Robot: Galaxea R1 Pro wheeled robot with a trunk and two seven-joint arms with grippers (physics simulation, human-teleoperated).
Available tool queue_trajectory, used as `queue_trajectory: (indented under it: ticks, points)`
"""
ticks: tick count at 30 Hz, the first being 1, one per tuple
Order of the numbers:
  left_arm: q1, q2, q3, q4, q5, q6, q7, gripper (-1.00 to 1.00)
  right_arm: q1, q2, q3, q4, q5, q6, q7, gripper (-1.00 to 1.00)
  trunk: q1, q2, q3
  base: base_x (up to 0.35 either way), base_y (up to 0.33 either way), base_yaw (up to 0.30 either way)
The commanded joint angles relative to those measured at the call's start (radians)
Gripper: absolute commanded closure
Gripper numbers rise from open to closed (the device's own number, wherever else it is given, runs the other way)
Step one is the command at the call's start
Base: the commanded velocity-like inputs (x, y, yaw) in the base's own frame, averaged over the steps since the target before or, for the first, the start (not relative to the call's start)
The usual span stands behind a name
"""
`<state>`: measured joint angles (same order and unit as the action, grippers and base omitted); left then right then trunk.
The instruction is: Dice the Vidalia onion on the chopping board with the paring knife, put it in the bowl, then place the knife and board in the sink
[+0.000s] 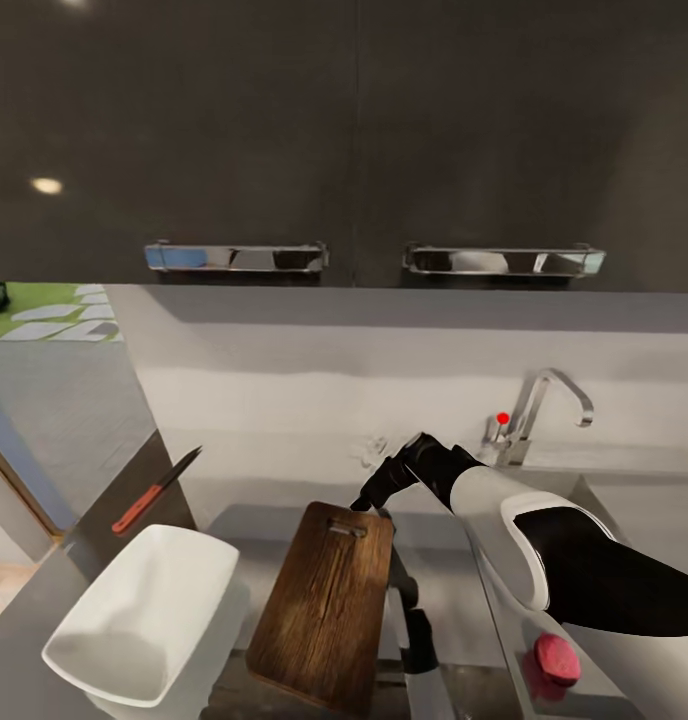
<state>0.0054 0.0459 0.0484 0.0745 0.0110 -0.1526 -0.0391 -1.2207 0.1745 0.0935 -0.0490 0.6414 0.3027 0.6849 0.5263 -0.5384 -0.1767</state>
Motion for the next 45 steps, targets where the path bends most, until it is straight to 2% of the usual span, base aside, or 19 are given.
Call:
queue_trajectory:
  ticks: [1,23,45]
  points:
    - [-0.001,0.000,0.005,0.002,0.001,-0.005,-0.004,-1.00,0.000,0.000,0.008,-0.002,-0.006,0.007,0.004,-1.00,0.000,-0.002,-0.003,0.001,0.079,0.000]
    - [-0.001,0.000,0.004,0.002,0.001,-0.004,-0.005,-1.00,0.000,0.000,0.008,-0.002,-0.007,0.007,0.002,-1.00,0.000,-0.002,-0.038,0.000,0.040,0.000]
    - [-0.001,-0.001,0.004,0.002,0.001,-0.003,-0.005,-1.00,0.000,0.000,0.008,-0.002,-0.007,0.007,-0.001,-1.00,0.000,-0.002,-0.040,-0.064,0.011,0.000]
